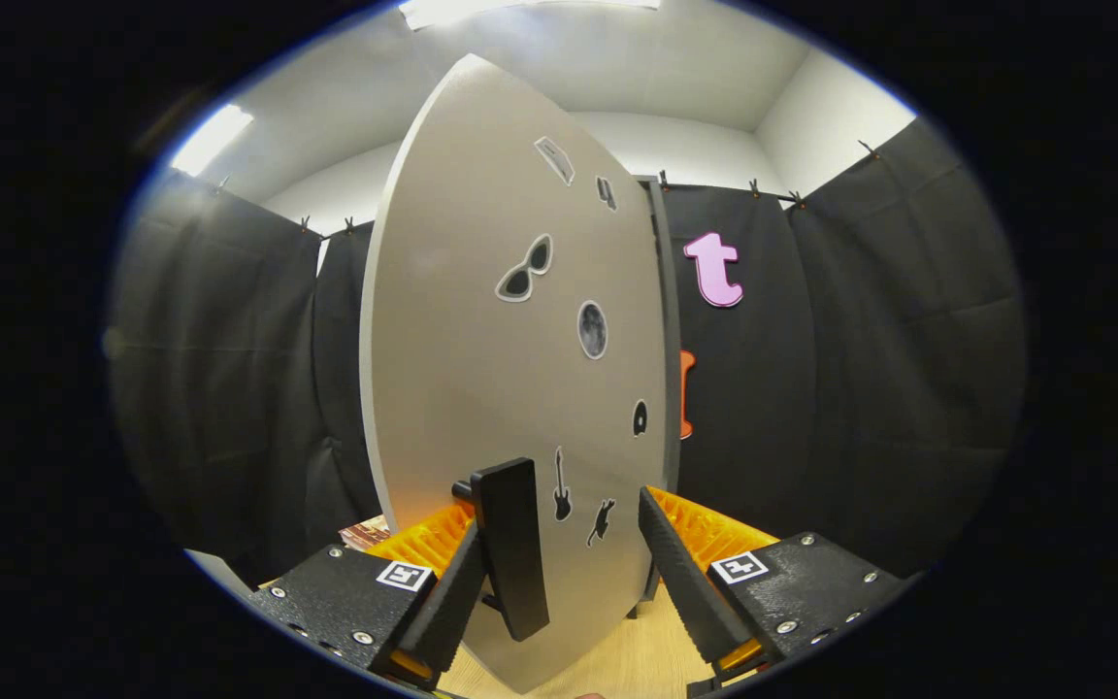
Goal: Open the shoe cabinet door, grab the shoes and put them into the shoe cabinet, then close the shoe cabinet door.
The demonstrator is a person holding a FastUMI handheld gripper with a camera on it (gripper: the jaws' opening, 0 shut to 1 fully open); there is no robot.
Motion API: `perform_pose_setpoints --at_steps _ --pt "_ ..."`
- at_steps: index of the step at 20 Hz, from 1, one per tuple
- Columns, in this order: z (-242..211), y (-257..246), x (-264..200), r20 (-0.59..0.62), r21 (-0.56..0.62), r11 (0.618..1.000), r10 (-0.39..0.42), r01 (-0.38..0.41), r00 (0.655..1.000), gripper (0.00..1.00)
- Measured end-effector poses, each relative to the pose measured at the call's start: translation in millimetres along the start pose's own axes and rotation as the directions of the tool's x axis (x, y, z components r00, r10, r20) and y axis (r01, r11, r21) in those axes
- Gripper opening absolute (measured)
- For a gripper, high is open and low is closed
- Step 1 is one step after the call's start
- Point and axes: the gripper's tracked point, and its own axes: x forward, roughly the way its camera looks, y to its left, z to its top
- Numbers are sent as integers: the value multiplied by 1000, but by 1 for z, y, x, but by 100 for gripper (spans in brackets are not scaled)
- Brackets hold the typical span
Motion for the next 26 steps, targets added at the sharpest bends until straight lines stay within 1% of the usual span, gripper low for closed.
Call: perform_pose_setpoints --at_steps 7,10,17,23,26 --pt "3 32 29 28 -26 999 -28 29 999 95" --pt "4 41 38 32 -38 998 -55 56 998 95" --pt "5 61 61 43 -37 986 -162 163 986 95" --pt "3 67 65 48 -6 966 -257 257 965 95" --pt "2 70 64 52 -4 959 -282 283 958 94"
